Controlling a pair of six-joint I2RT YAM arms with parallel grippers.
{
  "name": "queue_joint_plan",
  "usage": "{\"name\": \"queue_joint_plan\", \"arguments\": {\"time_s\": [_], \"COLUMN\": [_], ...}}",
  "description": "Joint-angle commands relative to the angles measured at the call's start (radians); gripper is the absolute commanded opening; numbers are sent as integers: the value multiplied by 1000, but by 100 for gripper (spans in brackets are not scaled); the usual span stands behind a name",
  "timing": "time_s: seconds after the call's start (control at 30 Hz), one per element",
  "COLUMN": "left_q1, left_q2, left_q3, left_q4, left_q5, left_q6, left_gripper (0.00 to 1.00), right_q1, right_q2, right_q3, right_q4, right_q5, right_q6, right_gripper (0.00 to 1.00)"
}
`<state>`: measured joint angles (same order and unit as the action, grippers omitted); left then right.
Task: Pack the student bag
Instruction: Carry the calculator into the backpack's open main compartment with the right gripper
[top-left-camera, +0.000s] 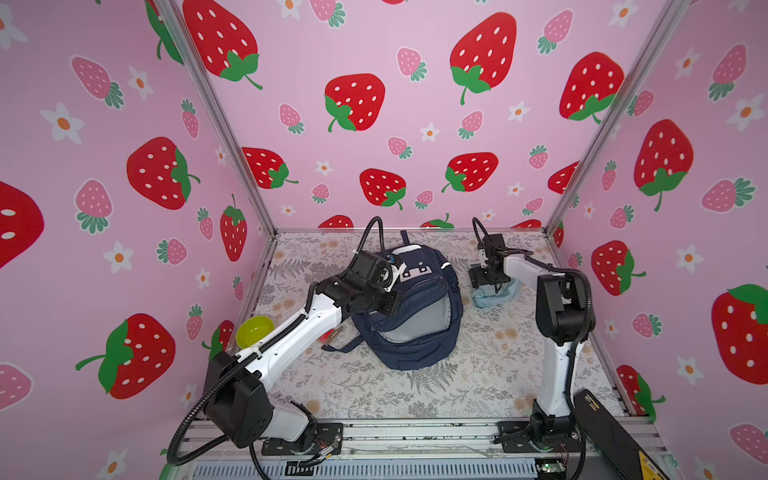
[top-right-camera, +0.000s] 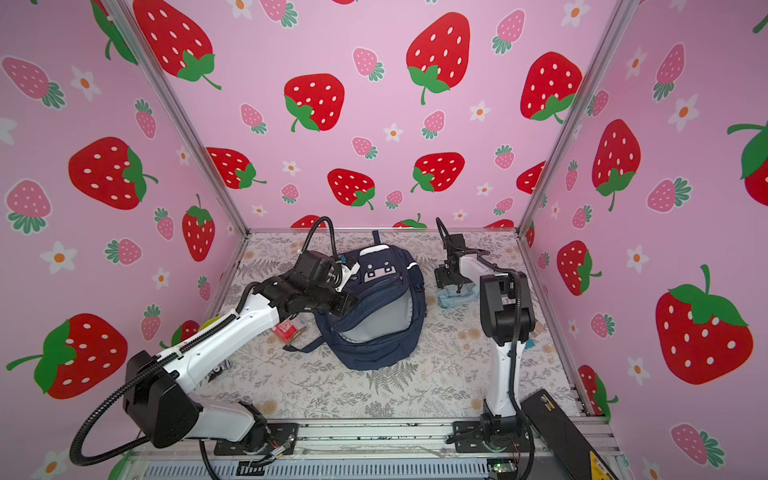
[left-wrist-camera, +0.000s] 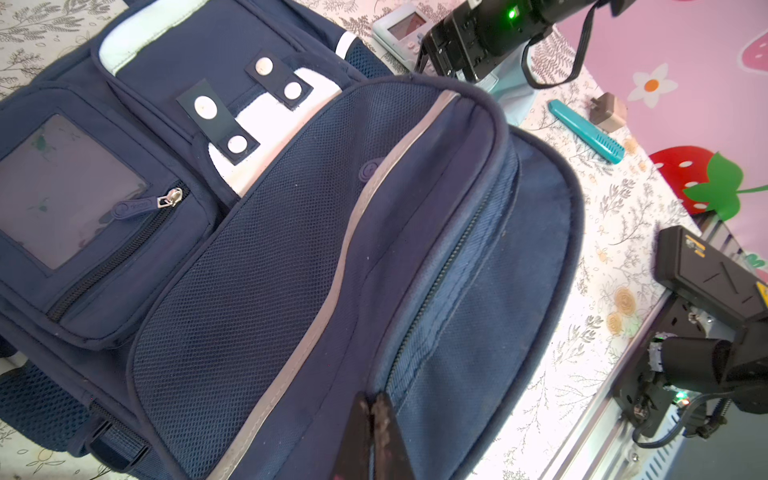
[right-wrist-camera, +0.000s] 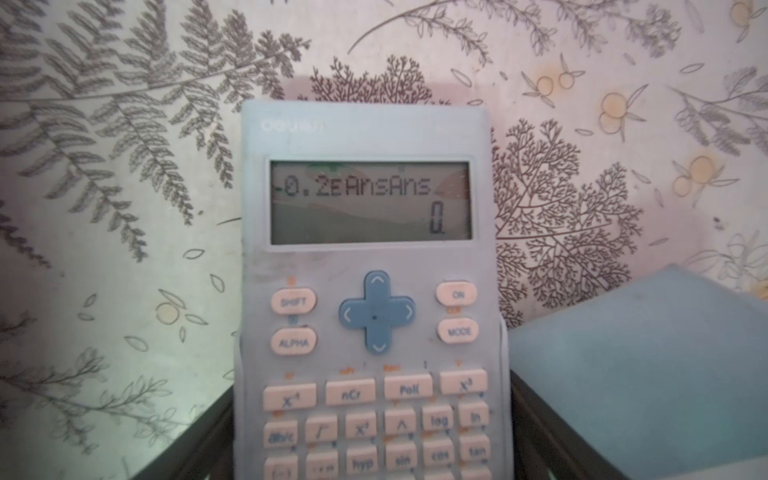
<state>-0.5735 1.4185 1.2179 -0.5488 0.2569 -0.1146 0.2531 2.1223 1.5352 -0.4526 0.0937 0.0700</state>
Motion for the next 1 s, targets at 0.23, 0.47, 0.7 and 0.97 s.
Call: {"name": "queue_joint_plan", "arguments": {"time_s": [0.23,0.47,0.7,0.97], "left_q1": [25,47,65,99], "left_q2": [-30,-9,-25,-40], "left_q3": [-11,-21,-46,-89], "left_q4": [88,148,208,287], "left_q5": [114,175,231,297], "left_q6": [-37,-65,-94,-163], "left_gripper": [0,0,0,0], "right_q1": [32,119,226,385], "right_q2": [-171,-351,-570,-701], "right_q3": [-45,-94,-310,-467], "right_q4": [-34,-82,-57,-93], "right_q5": [-34,3,-6,15], "right_q6": [19,103,311,499], "right_gripper": [61,57,57,55]}}
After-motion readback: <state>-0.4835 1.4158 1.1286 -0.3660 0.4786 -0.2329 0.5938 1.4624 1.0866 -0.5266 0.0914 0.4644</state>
